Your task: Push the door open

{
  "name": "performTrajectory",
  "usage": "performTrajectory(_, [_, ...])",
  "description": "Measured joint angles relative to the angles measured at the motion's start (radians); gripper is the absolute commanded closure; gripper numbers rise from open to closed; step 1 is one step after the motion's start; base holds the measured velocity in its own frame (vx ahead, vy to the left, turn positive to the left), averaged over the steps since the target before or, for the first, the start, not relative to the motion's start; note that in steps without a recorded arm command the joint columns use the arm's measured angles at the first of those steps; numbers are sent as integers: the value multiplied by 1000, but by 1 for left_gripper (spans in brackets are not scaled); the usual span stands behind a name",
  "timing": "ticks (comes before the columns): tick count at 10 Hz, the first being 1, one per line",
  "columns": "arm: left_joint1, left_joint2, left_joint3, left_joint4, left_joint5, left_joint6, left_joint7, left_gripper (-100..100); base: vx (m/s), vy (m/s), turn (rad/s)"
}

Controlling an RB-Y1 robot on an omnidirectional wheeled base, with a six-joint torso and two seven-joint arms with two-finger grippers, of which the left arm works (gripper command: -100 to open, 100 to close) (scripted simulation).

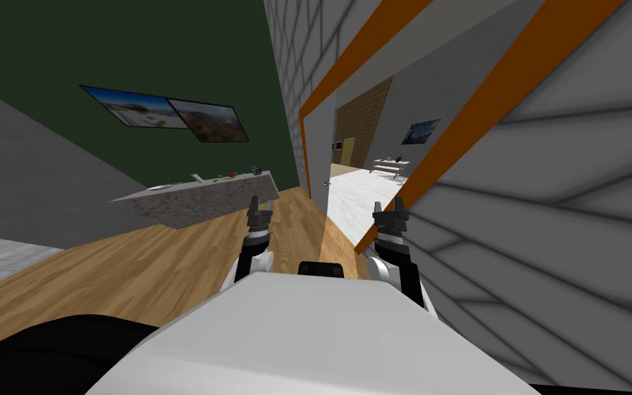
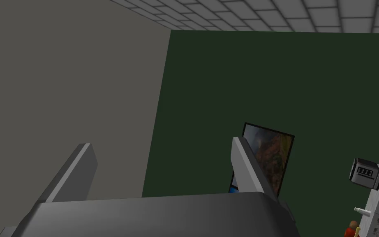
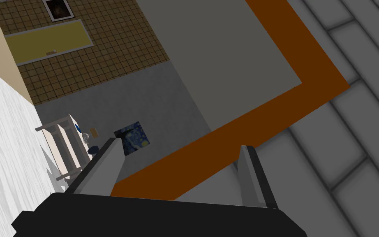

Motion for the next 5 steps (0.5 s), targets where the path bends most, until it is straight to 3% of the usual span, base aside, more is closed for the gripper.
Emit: performTrajectory(5, [-50, 18, -6, 94, -10, -9, 8, -100, 125, 41, -75])
